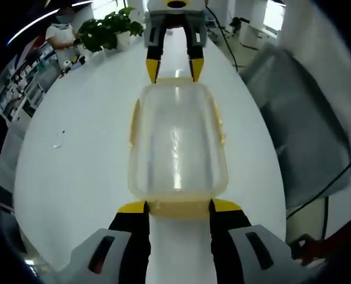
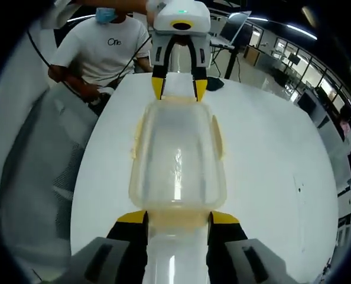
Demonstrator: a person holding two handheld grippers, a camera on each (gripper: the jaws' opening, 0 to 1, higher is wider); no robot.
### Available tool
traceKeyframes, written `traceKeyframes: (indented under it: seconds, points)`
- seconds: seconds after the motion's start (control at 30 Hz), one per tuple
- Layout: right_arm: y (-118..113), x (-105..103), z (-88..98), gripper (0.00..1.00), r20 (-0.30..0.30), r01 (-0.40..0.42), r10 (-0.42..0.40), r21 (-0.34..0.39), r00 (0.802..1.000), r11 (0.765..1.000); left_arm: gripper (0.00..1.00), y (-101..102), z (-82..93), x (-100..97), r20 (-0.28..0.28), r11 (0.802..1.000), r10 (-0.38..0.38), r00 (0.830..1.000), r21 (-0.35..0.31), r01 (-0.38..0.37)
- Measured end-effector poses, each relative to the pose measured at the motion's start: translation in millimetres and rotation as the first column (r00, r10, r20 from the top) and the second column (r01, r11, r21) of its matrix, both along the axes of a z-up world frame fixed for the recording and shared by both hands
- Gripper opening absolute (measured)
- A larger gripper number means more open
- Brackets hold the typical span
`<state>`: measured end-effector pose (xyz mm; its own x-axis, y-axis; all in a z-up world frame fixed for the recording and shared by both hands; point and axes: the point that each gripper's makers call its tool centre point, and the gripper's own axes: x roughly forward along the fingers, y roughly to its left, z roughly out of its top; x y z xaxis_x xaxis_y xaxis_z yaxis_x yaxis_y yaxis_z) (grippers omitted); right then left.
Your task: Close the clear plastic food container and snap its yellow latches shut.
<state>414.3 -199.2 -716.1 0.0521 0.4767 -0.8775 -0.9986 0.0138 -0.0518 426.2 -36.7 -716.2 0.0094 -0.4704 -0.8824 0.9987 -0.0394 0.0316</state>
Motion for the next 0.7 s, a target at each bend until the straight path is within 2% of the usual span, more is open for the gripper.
traceKeyframes:
  seconds: [0.33, 0.7]
  points:
    - [-43, -10, 12.5, 0.37, 0.0, 0.044, -0.044, -0.009, 0.999, 0.999, 0.37, -46, 9.9, -1.8, 0.017, 0.999, -0.04, 0.999, 0.017, 0.04]
    - [-89, -9, 15.9, 0.37, -0.002, 0.048, -0.048, -0.014, 0.999, 0.999, 0.37, -92, 13.5, -1.0, 0.01, 0.998, -0.05, 0.999, 0.026, 0.05]
